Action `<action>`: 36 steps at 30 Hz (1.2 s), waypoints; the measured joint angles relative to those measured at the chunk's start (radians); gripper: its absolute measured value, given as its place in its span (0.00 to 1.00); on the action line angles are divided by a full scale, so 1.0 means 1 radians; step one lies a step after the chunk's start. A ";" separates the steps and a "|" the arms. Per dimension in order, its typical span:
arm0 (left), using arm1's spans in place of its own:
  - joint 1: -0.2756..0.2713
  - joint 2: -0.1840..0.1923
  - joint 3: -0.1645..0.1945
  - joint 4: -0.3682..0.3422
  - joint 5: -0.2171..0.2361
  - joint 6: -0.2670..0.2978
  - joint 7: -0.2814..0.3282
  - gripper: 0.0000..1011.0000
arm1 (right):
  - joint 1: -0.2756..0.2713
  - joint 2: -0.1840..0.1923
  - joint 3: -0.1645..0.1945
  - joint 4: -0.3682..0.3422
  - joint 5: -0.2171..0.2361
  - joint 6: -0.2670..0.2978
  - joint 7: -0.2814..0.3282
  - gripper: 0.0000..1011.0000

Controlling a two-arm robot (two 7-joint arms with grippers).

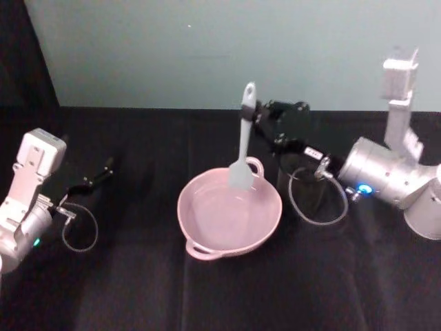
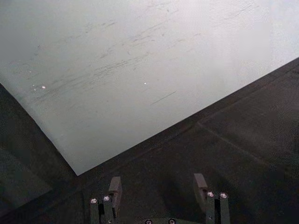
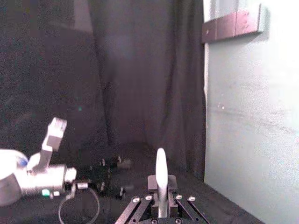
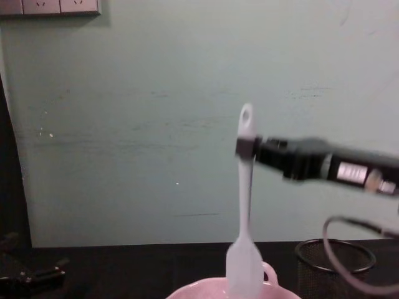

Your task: Use the one hand to pick up the spoon and stir the clear water in the bowl.

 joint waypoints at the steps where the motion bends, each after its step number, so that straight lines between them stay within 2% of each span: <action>1: 0.000 0.000 0.000 0.000 0.000 0.000 0.000 1.00 | 0.000 -0.006 -0.005 0.012 -0.011 -0.012 0.002 0.11; 5: 0.000 0.000 0.000 0.000 0.000 0.000 0.000 1.00 | -0.010 -0.025 -0.017 0.063 -0.055 -0.058 0.009 0.11; 8: 0.000 0.000 0.000 0.000 0.000 0.000 0.000 1.00 | -0.020 -0.028 -0.016 0.073 -0.061 -0.065 0.015 0.11; 15: 0.000 0.000 0.000 0.000 0.000 0.000 0.000 1.00 | -0.053 -0.029 -0.008 0.066 -0.046 -0.056 0.051 0.11; 20: 0.000 0.000 0.000 0.000 0.000 0.000 0.000 1.00 | -0.061 -0.048 -0.012 0.066 -0.030 -0.042 0.075 0.11; 24: 0.000 0.000 0.000 0.000 0.000 0.000 0.000 1.00 | -0.053 -0.075 -0.020 0.083 -0.031 -0.038 0.077 0.11; 30: 0.000 0.000 0.000 0.000 0.000 0.000 0.000 1.00 | -0.022 -0.134 -0.027 0.145 -0.053 -0.050 0.043 0.11; 34: 0.000 0.000 0.000 0.000 0.000 0.000 0.000 1.00 | -0.003 -0.169 -0.024 0.193 -0.089 -0.091 0.011 0.11; 36: 0.000 0.000 0.000 0.000 0.000 0.000 0.000 1.00 | 0.006 -0.185 -0.018 0.222 -0.124 -0.131 -0.018 0.11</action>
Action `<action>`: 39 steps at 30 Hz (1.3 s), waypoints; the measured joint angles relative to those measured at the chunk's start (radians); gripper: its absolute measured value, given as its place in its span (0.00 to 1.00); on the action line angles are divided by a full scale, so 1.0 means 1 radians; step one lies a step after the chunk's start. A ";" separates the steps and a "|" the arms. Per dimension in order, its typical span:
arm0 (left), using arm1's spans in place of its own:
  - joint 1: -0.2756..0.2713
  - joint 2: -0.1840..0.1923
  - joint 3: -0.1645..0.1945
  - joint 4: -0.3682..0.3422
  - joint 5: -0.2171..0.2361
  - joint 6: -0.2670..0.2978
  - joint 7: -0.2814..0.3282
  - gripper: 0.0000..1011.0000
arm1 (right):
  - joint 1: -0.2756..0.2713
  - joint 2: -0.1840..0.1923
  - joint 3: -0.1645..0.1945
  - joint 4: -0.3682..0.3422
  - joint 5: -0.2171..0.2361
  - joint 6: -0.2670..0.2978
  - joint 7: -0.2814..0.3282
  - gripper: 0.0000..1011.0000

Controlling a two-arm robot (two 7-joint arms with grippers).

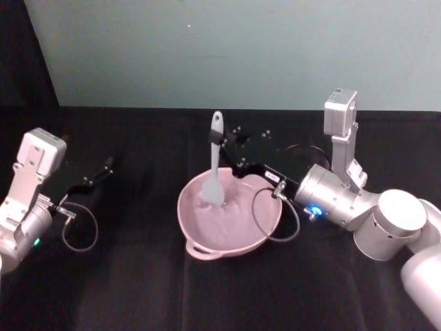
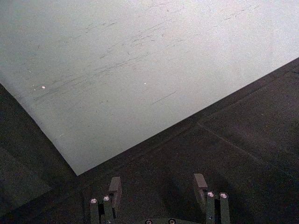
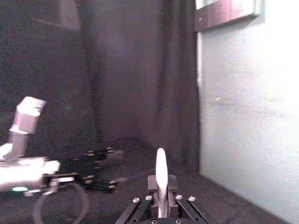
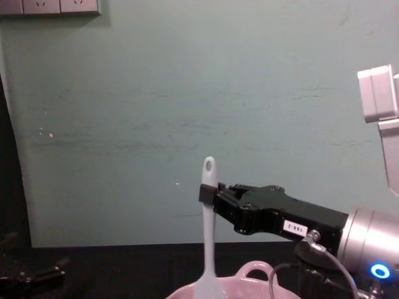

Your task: Use the one hand to pick up the spoon and stir the clear water in the bowl.

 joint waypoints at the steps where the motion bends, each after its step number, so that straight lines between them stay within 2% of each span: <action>1: 0.000 0.000 0.000 0.000 0.000 0.000 0.000 1.00 | 0.005 -0.007 0.005 0.015 -0.021 -0.023 -0.018 0.11; 6: 0.000 0.000 0.000 0.000 0.000 0.000 0.000 1.00 | 0.012 -0.010 0.026 0.035 -0.064 -0.058 -0.058 0.11; 10: 0.000 0.000 0.000 0.000 0.000 0.000 0.000 1.00 | 0.006 0.012 0.043 0.024 -0.074 -0.056 -0.060 0.11; 14: 0.000 0.000 0.000 0.000 0.000 0.000 0.000 1.00 | -0.017 0.045 0.063 -0.018 -0.054 -0.021 -0.032 0.11; 17: 0.000 0.000 0.000 0.000 0.000 0.000 0.000 1.00 | -0.057 0.077 0.077 -0.077 -0.018 0.021 0.011 0.11; 21: 0.000 0.000 0.000 0.000 0.000 0.000 0.000 1.00 | -0.091 0.095 0.079 -0.120 0.014 0.042 0.045 0.11; 22: 0.000 0.000 0.000 0.000 0.000 0.000 0.000 1.00 | -0.110 0.100 0.076 -0.139 0.037 0.054 0.067 0.11; 23: 0.000 0.000 0.000 0.000 0.000 0.000 0.000 1.00 | -0.110 0.100 0.076 -0.139 0.037 0.054 0.067 0.11; 27: 0.000 0.000 0.000 0.000 0.000 0.000 0.000 1.00 | -0.123 0.083 0.057 -0.146 0.078 0.061 0.103 0.11; 31: 0.000 0.000 0.000 0.000 0.000 0.000 0.000 1.00 | -0.116 0.061 0.043 -0.130 0.085 0.042 0.111 0.11; 34: 0.000 0.000 0.000 0.000 0.000 0.000 0.000 1.00 | -0.099 0.033 0.032 -0.097 0.078 0.017 0.110 0.11; 39: 0.000 0.000 0.000 0.000 0.000 0.000 0.000 1.00 | -0.060 -0.023 0.026 -0.008 0.032 -0.050 0.068 0.11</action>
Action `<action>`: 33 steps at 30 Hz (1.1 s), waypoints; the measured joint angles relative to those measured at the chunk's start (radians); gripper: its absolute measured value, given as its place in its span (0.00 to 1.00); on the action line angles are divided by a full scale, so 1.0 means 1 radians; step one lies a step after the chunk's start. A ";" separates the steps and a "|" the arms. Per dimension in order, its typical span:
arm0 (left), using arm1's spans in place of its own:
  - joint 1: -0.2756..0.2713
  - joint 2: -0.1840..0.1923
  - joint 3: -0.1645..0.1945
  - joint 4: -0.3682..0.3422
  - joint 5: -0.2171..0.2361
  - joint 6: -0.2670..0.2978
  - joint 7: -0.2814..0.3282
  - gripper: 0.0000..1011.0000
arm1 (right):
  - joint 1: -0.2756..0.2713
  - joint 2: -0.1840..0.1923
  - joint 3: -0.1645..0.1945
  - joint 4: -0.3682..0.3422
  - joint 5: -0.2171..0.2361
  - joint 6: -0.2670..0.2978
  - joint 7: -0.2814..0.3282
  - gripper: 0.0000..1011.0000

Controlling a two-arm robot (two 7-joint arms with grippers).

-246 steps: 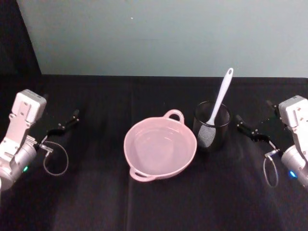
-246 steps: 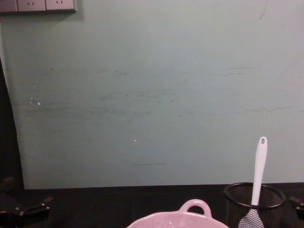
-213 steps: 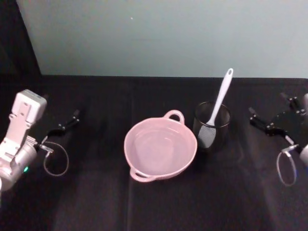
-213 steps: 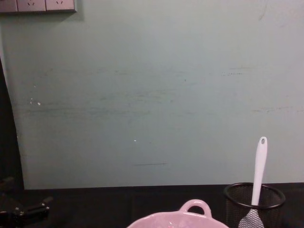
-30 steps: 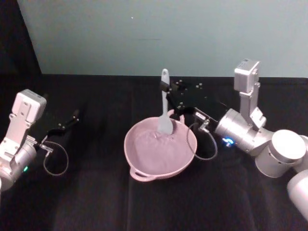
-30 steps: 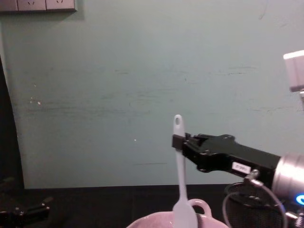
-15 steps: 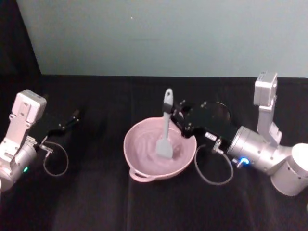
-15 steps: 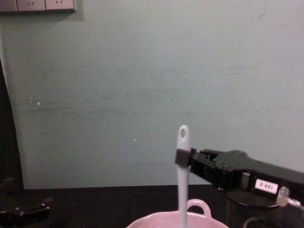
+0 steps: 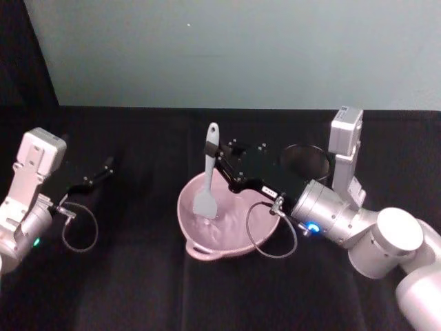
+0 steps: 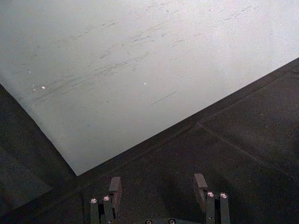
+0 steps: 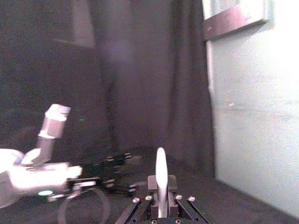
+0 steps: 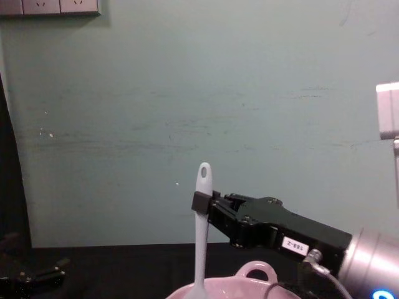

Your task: Use the one hand to pick up the spoon and stir the clear water in the bowl.

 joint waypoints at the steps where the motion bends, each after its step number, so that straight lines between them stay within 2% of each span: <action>1: 0.000 0.000 0.000 0.000 0.000 0.000 0.000 1.00 | 0.008 -0.016 0.005 0.027 -0.024 -0.035 -0.022 0.11; 5: 0.000 0.000 0.000 0.000 0.000 0.000 0.000 1.00 | 0.021 -0.040 0.024 0.077 -0.086 -0.116 -0.083 0.11; 8: 0.000 0.000 0.000 0.000 0.000 0.000 0.000 1.00 | 0.024 -0.042 0.041 0.094 -0.121 -0.149 -0.118 0.11; 11: 0.000 0.000 0.000 0.000 0.000 0.000 0.000 1.00 | 0.020 -0.033 0.055 0.093 -0.134 -0.157 -0.135 0.11; 15: 0.000 0.000 0.000 0.000 0.000 0.000 0.000 1.00 | -0.015 0.008 0.081 0.031 -0.146 -0.146 -0.145 0.11; 20: 0.000 0.000 0.000 0.000 0.000 0.000 0.000 1.00 | -0.088 0.065 0.104 -0.081 -0.122 -0.097 -0.126 0.11; 23: 0.000 0.000 0.000 0.000 0.000 0.000 0.000 1.00 | -0.133 0.092 0.110 -0.139 -0.081 -0.043 -0.081 0.11; 28: 0.000 0.000 0.000 0.000 0.000 0.000 0.000 1.00 | -0.151 0.090 0.104 -0.153 -0.036 -0.018 -0.034 0.11; 33: 0.000 0.000 0.000 0.000 0.000 0.000 0.000 1.00 | -0.142 0.061 0.073 -0.140 -0.009 -0.021 0.010 0.11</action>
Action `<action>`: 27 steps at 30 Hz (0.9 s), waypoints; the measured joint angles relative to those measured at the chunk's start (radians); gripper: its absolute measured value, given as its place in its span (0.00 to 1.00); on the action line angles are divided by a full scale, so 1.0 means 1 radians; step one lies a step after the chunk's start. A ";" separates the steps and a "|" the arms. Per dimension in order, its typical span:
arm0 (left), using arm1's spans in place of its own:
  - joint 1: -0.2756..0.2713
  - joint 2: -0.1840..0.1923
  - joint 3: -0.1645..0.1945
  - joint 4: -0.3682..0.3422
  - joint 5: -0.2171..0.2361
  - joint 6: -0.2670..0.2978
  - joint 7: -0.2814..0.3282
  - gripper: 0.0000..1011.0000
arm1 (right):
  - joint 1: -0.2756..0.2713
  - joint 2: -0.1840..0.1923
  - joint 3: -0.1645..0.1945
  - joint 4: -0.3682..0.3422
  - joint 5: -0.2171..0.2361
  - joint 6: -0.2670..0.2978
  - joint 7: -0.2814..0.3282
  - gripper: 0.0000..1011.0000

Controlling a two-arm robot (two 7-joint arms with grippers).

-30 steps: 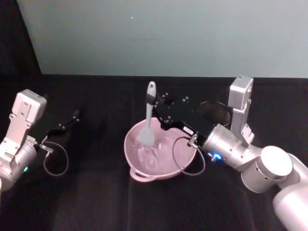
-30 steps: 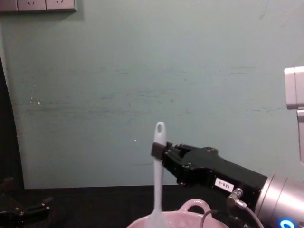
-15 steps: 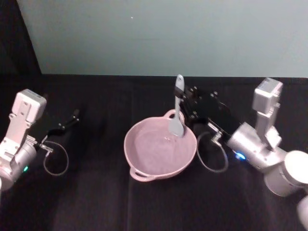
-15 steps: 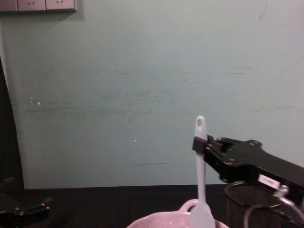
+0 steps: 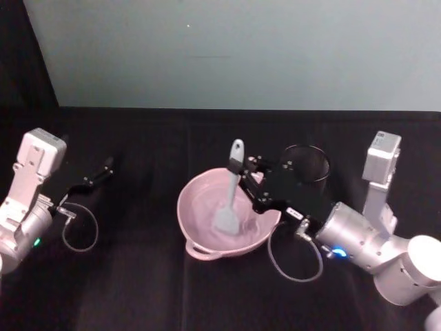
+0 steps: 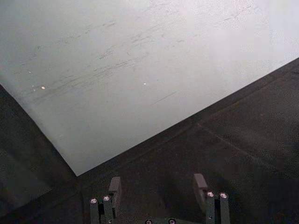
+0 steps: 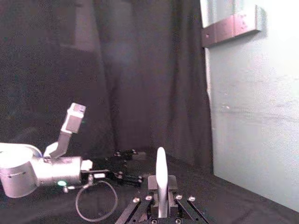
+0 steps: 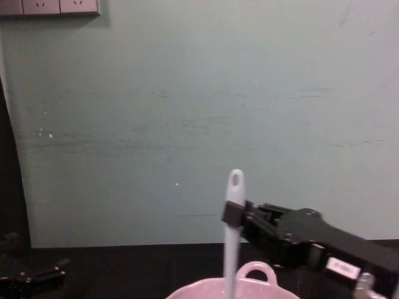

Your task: Use the one hand to pick up the spoon and stir the clear water in the bowl.

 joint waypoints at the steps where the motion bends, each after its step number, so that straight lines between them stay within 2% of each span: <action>1: 0.000 0.000 0.000 0.000 0.000 0.000 0.000 1.00 | 0.006 -0.007 -0.005 0.008 -0.001 -0.004 0.003 0.11; 4: 0.000 0.000 0.000 0.000 0.000 0.000 0.000 1.00 | 0.028 -0.028 -0.018 0.039 -0.005 -0.015 0.007 0.11; 10: 0.000 0.000 0.000 0.000 0.000 0.000 0.000 1.00 | 0.105 -0.107 -0.029 0.177 -0.043 -0.078 -0.019 0.11; 12: 0.000 0.000 0.000 0.000 0.000 0.000 0.000 1.00 | 0.133 -0.133 -0.023 0.227 -0.072 -0.115 -0.048 0.11; 13: 0.000 0.000 0.000 0.000 0.000 0.000 0.000 1.00 | 0.146 -0.145 -0.016 0.252 -0.102 -0.137 -0.080 0.11; 15: 0.000 0.000 0.000 0.000 0.000 0.000 0.000 1.00 | 0.155 -0.153 -0.009 0.268 -0.135 -0.156 -0.117 0.11; 16: 0.000 0.000 0.000 0.000 0.000 0.000 0.000 1.00 | 0.161 -0.155 -0.002 0.276 -0.163 -0.167 -0.148 0.11; 17: 0.000 0.000 0.000 0.000 0.000 0.000 0.000 1.00 | 0.161 -0.155 -0.002 0.276 -0.163 -0.167 -0.148 0.11; 18: 0.000 0.000 0.000 0.000 0.000 0.000 0.000 1.00 | 0.163 -0.154 0.005 0.278 -0.189 -0.173 -0.178 0.11; 21: 0.000 0.000 0.000 0.000 0.000 0.000 0.000 1.00 | 0.158 -0.140 0.021 0.261 -0.220 -0.168 -0.212 0.11; 24: 0.000 0.000 0.000 0.000 0.000 0.000 0.000 1.00 | 0.141 -0.119 0.033 0.225 -0.226 -0.144 -0.221 0.11; 27: 0.000 0.000 0.000 0.000 0.000 0.000 0.000 1.00 | 0.098 -0.079 0.049 0.149 -0.216 -0.085 -0.210 0.11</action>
